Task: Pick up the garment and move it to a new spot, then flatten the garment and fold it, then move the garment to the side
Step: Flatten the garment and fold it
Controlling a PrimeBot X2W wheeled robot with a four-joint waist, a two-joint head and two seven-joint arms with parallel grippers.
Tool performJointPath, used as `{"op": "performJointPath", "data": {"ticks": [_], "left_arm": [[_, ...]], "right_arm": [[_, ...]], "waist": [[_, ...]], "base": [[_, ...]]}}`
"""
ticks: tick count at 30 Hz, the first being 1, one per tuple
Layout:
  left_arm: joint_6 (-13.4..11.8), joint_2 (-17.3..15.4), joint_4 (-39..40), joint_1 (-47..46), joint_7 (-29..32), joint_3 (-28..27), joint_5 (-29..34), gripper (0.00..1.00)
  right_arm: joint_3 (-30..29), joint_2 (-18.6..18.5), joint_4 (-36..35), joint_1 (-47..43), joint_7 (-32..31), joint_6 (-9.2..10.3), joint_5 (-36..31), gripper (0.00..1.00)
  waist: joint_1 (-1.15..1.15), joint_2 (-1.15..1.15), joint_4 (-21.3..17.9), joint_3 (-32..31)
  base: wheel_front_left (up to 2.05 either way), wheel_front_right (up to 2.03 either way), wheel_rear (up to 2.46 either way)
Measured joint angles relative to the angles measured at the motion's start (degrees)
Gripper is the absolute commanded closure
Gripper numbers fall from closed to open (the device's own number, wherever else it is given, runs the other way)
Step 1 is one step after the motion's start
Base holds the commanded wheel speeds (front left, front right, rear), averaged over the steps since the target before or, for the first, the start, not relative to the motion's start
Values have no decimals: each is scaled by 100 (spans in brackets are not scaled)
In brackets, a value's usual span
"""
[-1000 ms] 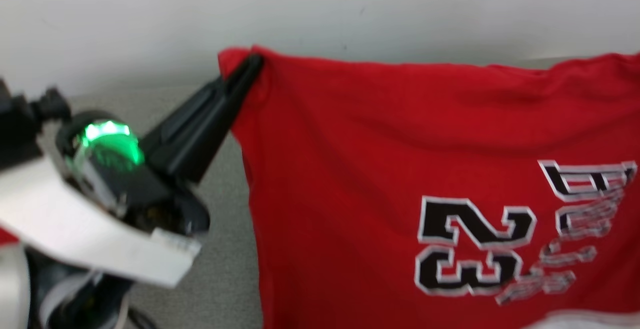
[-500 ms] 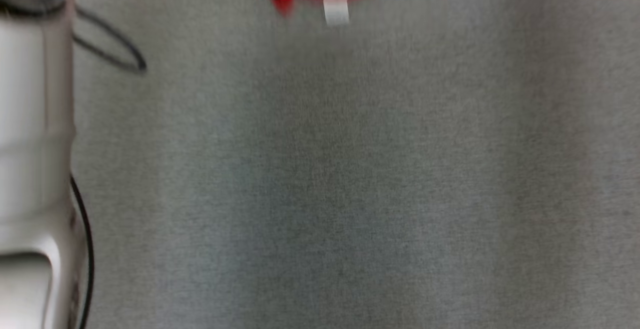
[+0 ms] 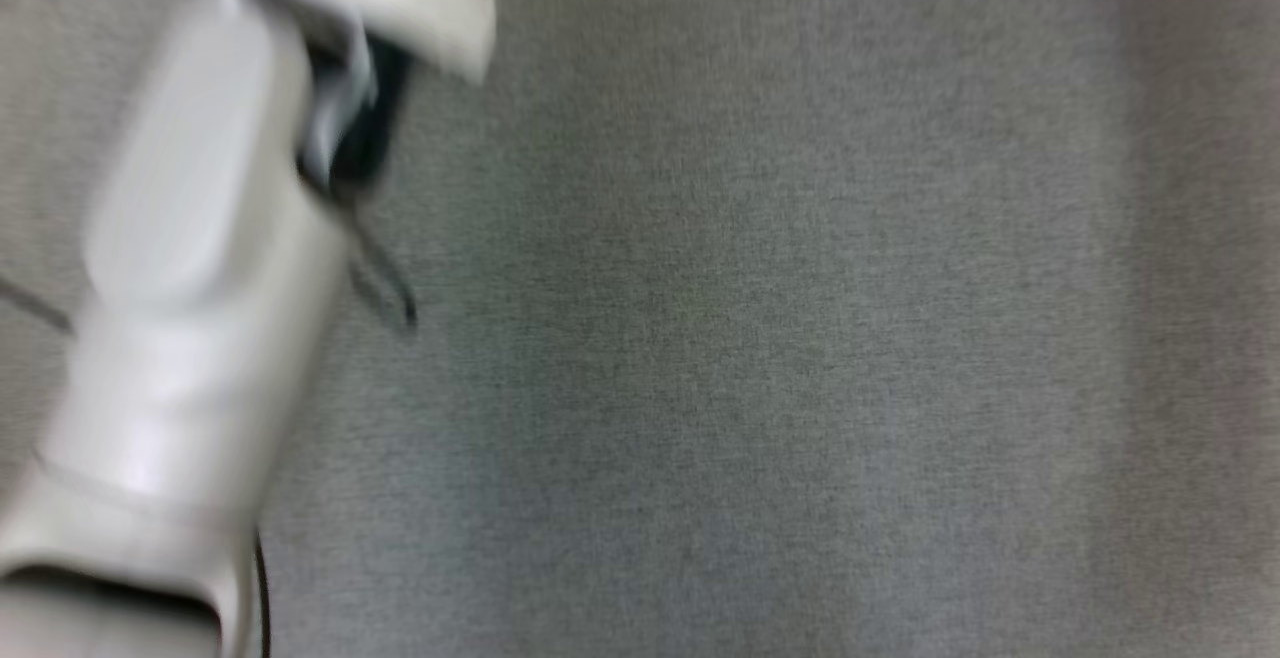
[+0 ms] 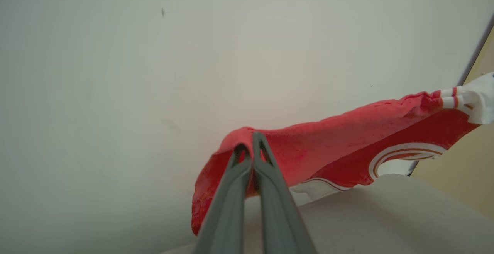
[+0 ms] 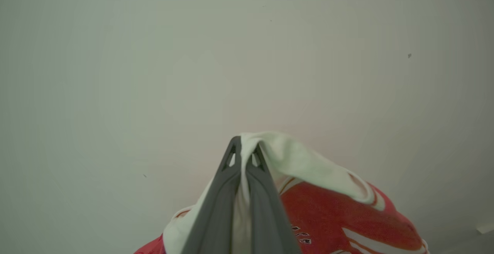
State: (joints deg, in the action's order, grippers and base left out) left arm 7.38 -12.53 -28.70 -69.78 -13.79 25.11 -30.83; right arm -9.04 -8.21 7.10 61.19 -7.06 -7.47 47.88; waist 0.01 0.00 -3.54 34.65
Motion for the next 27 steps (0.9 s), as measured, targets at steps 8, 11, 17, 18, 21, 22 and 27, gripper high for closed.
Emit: {"op": "performJointPath", "data": {"ticks": [8, 11, 17, 18, 21, 22, 27], "left_arm": [[-3, -258, 1028, 3072, -119, 200, -382, 100], [-97, -240, 1459, 3979, -127, 123, -497, 100], [-385, -235, 2151, 5640, -126, 352, -506, 100], [-441, -268, 2249, 5863, -109, 419, -481, 100], [-606, -353, 2560, 6476, 35, 536, -493, 100], [-660, -396, 2677, 6652, 130, 580, -511, 100], [-942, -687, 3323, 7248, 824, 724, -655, 100]], "right_arm": [[76, -403, -1033, -3932, -120, 0, 422, 100], [258, -615, -1213, -5006, -224, 0, 485, 100], [613, -918, -1270, -6510, -377, 0, 425, 100], [686, -985, -1306, -6707, -420, 0, 428, 100], [776, -1109, -1415, -7281, -571, 0, 432, 100], [787, -1128, -1450, -7488, -608, 0, 432, 100], [654, -1189, -1628, -8234, -1033, 0, 444, 100]], "waist": [[-5, 0, 84, -830], [-5, 0, 114, -1152], [-4, 0, 131, -1696], [-4, -1, 128, -1766], [-4, 0, 112, -1927], [-4, 0, 111, -1964], [-2, 0, 162, -2022]], "base": [[0, 0, 0], [0, 0, 0], [0, 0, 0], [0, 0, 0], [0, 0, 0], [0, 0, 0], [0, 0, 0]]}}
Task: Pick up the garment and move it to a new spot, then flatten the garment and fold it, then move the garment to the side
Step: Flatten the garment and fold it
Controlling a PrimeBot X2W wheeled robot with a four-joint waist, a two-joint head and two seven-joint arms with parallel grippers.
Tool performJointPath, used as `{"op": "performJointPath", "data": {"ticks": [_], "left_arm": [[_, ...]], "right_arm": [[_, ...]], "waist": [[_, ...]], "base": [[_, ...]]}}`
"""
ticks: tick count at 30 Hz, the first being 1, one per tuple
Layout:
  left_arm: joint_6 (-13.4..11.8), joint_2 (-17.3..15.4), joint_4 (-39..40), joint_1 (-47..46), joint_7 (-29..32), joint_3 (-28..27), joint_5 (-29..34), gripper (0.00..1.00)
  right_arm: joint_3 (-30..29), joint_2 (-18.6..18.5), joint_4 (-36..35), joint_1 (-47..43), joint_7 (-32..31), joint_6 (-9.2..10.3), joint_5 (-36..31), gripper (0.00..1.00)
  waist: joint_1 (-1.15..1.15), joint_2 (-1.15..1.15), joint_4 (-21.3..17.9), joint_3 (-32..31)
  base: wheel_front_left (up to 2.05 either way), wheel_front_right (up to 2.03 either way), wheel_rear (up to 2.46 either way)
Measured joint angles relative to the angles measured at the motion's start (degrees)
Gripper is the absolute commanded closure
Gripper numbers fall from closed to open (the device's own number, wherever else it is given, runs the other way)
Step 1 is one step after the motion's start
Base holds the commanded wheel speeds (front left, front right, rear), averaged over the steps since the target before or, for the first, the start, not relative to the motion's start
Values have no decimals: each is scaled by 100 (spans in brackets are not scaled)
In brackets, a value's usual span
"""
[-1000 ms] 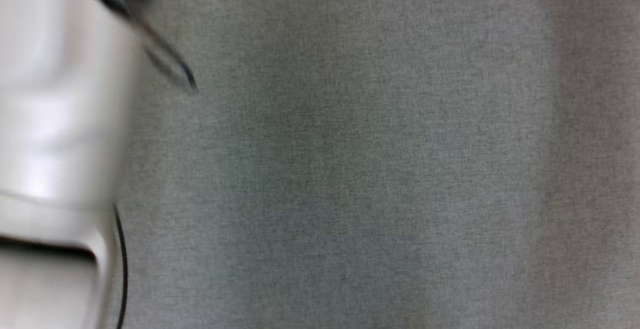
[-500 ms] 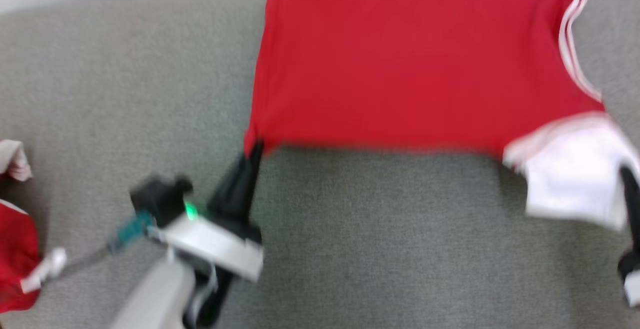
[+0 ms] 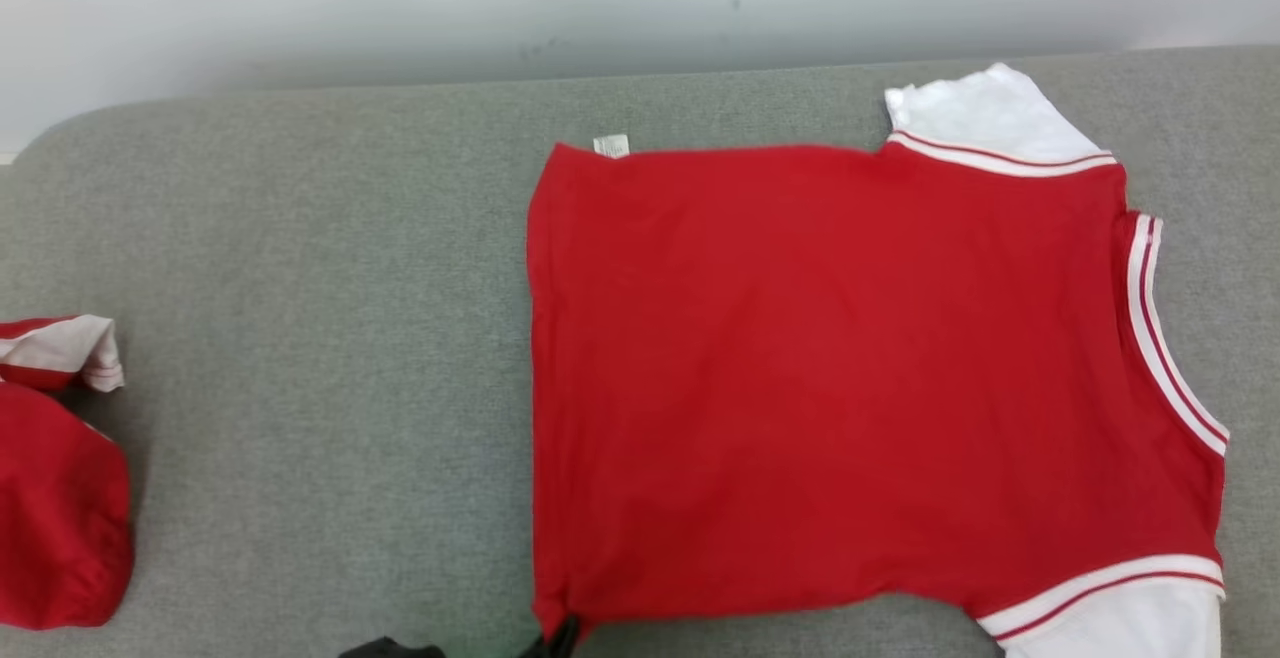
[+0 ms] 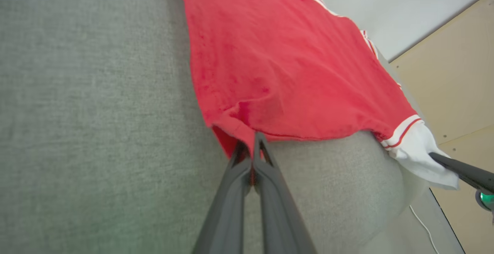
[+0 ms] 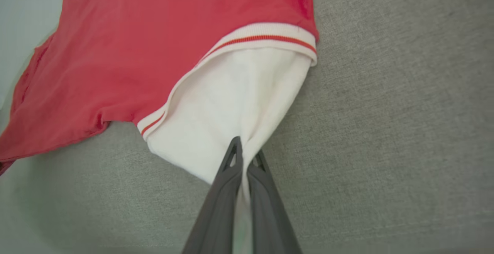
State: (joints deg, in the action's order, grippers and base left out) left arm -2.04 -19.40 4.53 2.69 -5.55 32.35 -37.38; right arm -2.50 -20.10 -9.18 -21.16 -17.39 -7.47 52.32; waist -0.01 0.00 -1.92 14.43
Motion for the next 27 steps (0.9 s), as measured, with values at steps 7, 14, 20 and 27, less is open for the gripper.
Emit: {"op": "performJointPath", "data": {"ticks": [7, 14, 20, 27], "left_arm": [[-397, -412, 773, 53, 1410, -165, -584, 100], [-827, -687, 1335, -769, 3081, -442, -1385, 100], [-1278, -646, 1472, -1697, 4014, -699, -1827, 100], [-1583, -490, 1040, -2633, 4433, -836, -1942, 100]], "right_arm": [[-443, -104, -406, 138, -980, 0, -32, 100], [-873, -211, -642, 1137, -2397, 0, -247, 100], [-1032, -220, -833, 2070, -3527, 0, -452, 100], [-917, -135, -545, 3210, -4208, 0, -913, 100]], "waist": [[1, 0, 25, -32], [1, 0, 64, 33], [1, 0, 91, 256], [2, 0, 96, 586]], "base": [[0, 0, 0], [0, 0, 0], [0, 0, 0], [0, 0, 0]]}}
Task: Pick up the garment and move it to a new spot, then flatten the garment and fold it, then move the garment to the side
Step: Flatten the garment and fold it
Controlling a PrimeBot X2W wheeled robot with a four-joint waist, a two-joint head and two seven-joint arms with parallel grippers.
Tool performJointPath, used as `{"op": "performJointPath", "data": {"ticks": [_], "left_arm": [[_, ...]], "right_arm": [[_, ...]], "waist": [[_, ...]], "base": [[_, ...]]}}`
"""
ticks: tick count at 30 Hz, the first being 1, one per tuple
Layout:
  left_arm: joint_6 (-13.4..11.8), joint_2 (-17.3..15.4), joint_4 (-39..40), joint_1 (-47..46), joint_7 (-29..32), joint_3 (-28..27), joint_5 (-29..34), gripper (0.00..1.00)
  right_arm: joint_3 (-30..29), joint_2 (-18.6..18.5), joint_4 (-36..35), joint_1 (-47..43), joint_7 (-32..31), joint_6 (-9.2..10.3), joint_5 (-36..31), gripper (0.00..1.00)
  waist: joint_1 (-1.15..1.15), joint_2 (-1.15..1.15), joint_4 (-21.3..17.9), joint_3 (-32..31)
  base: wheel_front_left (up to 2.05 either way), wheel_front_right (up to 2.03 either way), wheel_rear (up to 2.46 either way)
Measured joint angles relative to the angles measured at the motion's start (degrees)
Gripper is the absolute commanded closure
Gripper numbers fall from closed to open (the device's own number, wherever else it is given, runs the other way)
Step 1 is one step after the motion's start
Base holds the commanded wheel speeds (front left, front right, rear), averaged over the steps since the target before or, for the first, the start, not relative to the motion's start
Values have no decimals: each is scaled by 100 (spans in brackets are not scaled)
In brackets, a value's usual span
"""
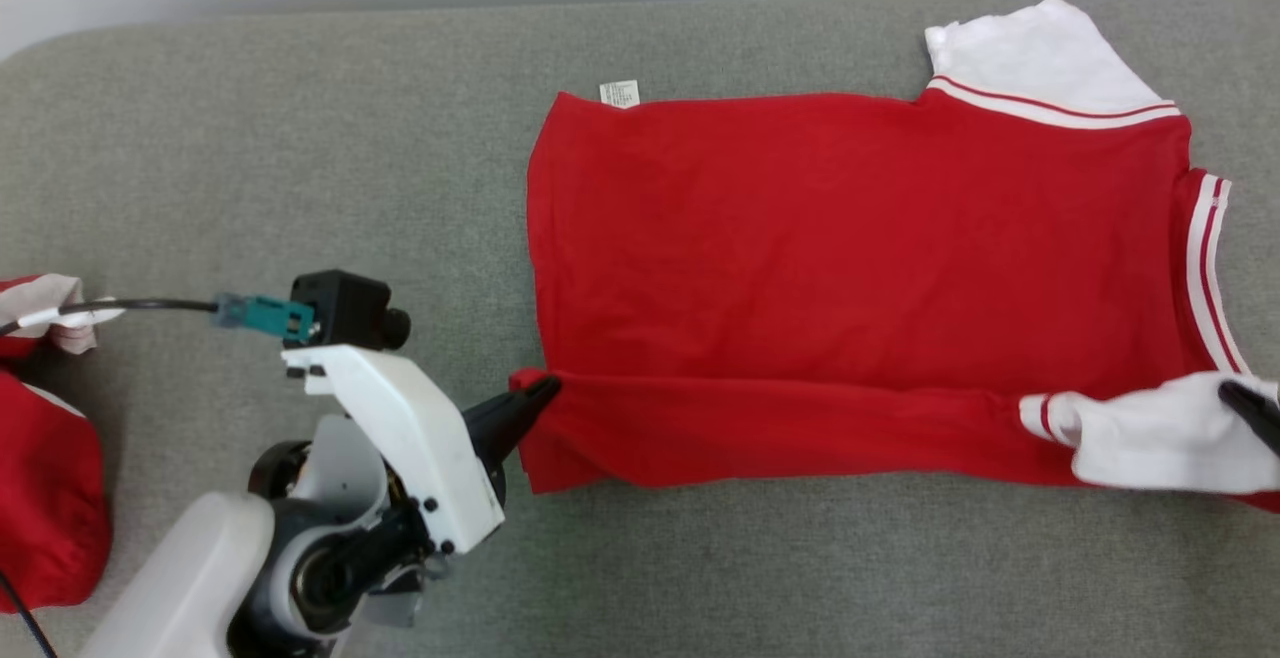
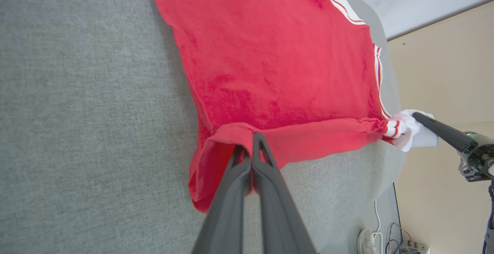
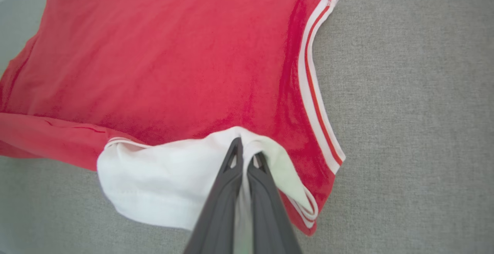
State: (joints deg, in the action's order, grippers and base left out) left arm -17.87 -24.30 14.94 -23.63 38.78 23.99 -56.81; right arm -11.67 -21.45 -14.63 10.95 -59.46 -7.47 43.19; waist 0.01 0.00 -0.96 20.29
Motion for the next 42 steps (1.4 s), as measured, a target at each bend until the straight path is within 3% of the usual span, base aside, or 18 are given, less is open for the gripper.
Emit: {"op": "performJointPath", "data": {"ticks": [7, 9, 10, 11, 12, 13, 14, 15, 27, 35, 42], "left_arm": [[29, 99, -348, -347, 21, 104, 94, 100], [86, 137, -455, -381, -19, 165, 143, 100], [108, 159, -502, -398, -57, 188, 163, 100], [129, 178, -543, -413, -93, 200, 192, 80], [163, 187, -575, -429, -115, 213, 199, 74], [176, 201, -609, -436, -162, 213, 205, 65], [221, 215, -642, -444, -221, 212, 233, 31], [227, 243, -683, -450, -311, 181, 236, 0], [374, 238, -504, 223, -1247, -120, 341, 0], [432, -10, -153, 1067, -1307, 152, 487, 0], [505, -66, -454, 965, -1296, 237, 598, 0]], "right_arm": [[234, 25, 335, 658, 29, 0, -467, 100], [257, 23, 431, 724, 89, 0, -504, 91], [280, 25, 468, 746, 127, 0, -510, 79], [285, 25, 495, 774, 205, 0, -546, 66], [255, 32, 539, 800, 289, 0, -560, 71], [247, 40, 569, 817, 374, 0, -592, 69], [255, 37, 584, 826, 455, 0, -638, 57], [255, 36, 615, 833, 528, 0, -680, 0], [111, 122, 346, 274, 1413, 0, -648, 0], [189, -455, 258, -779, 1785, 0, -828, 0], [359, -668, 704, -904, 2290, -1, -1066, 0]], "waist": [[0, 0, 27, 192], [0, 0, 45, 224], [0, 0, 51, 236], [0, 0, 56, 246], [0, 0, 59, 251], [0, 0, 60, 249], [0, 0, 60, 246], [0, 0, 61, 237], [0, 0, -49, -130], [0, 0, -82, -146], [-1, 0, -57, 44]], "base": [[0, 0, 0], [0, 0, 0], [0, 0, 0], [0, 0, 0], [0, 0, 0], [0, 0, 0], [0, 0, 0], [0, 0, 0], [0, 0, 0], [0, 0, 0], [0, 0, 0]]}}
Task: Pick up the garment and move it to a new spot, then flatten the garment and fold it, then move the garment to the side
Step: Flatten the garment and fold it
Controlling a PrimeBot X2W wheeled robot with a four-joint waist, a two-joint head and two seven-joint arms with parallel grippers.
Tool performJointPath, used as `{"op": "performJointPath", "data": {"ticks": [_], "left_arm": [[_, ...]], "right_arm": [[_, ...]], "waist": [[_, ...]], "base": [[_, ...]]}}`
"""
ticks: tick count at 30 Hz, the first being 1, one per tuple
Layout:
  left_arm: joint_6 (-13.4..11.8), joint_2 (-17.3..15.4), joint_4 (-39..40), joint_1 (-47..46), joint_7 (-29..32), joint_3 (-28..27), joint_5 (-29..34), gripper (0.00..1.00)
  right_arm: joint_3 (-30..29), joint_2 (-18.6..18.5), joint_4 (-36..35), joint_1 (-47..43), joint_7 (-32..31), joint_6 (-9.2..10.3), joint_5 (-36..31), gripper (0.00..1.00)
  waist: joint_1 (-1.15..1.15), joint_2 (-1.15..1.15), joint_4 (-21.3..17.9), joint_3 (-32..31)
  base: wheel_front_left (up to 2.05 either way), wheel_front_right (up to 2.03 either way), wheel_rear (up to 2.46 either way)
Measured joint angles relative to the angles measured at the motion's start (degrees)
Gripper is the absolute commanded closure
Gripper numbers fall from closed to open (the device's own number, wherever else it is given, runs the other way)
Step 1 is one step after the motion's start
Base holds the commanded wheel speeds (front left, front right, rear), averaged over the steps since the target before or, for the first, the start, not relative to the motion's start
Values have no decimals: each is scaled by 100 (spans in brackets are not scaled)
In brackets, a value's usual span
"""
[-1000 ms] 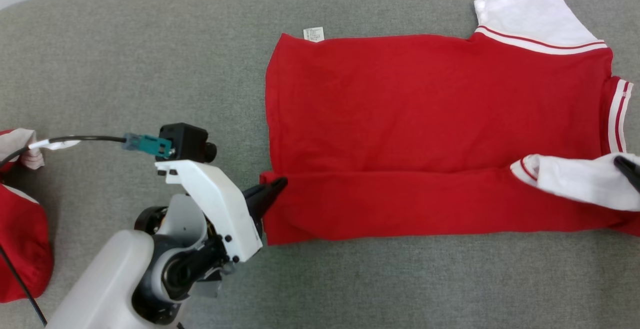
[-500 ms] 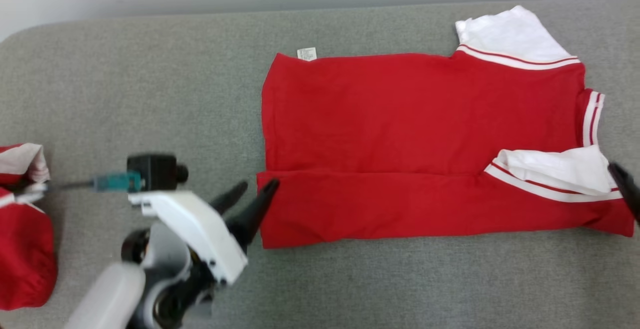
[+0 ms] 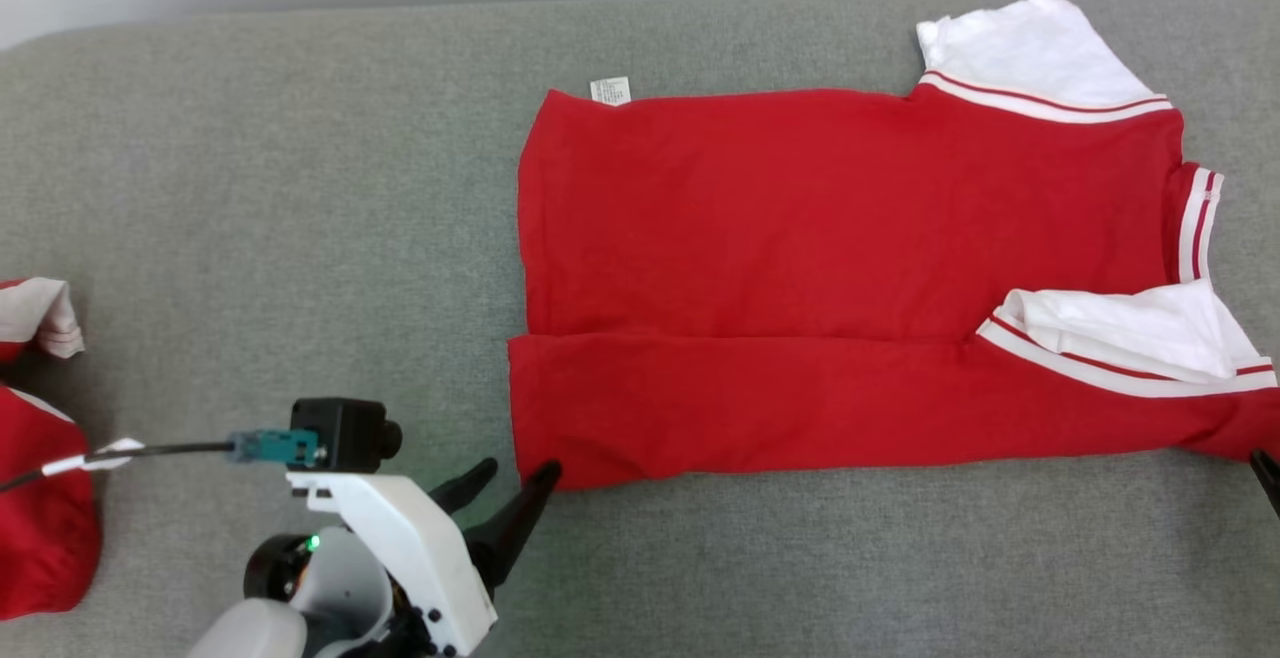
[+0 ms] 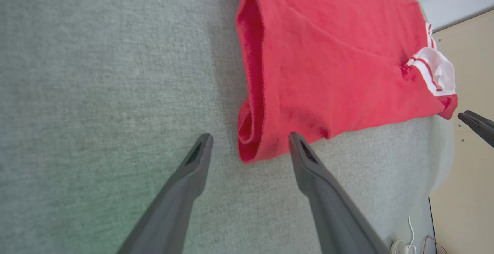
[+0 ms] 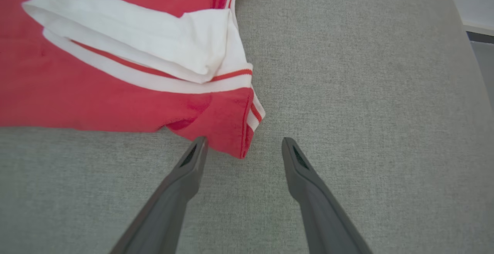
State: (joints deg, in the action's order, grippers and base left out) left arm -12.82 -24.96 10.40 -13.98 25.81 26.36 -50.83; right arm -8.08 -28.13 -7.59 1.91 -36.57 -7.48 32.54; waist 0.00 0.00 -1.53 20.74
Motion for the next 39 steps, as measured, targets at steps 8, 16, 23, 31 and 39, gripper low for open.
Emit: {"op": "performJointPath", "data": {"ticks": [8, 16, 23, 31, 39], "left_arm": [[215, 1, -300, -283, 41, 110, 34, 0], [430, 59, -456, -566, 132, 264, 41, 0], [650, 171, -756, -662, 144, 456, 33, 100], [747, -100, -649, -464, 428, 354, -267, 100], [619, -482, 382, 639, 849, 425, -788, 100]], "right_arm": [[261, -94, 483, 309, 336, 0, -119, 0], [677, 20, 762, 725, 385, 1, 148, 0], [882, -36, 898, 850, 303, 2, 649, 100], [971, -767, 700, 432, -112, -1, 1652, 100], [576, -1500, 435, -610, -891, -9, 2585, 100]], "waist": [[0, 0, -53, 242], [0, 0, -47, 453], [0, 0, -6, 374], [0, 0, 25, -54], [0, 0, 43, -357]], "base": [[0, 0, 0], [0, 0, 0], [0, 0, 0], [0, 0, 0], [0, 0, 0]]}}
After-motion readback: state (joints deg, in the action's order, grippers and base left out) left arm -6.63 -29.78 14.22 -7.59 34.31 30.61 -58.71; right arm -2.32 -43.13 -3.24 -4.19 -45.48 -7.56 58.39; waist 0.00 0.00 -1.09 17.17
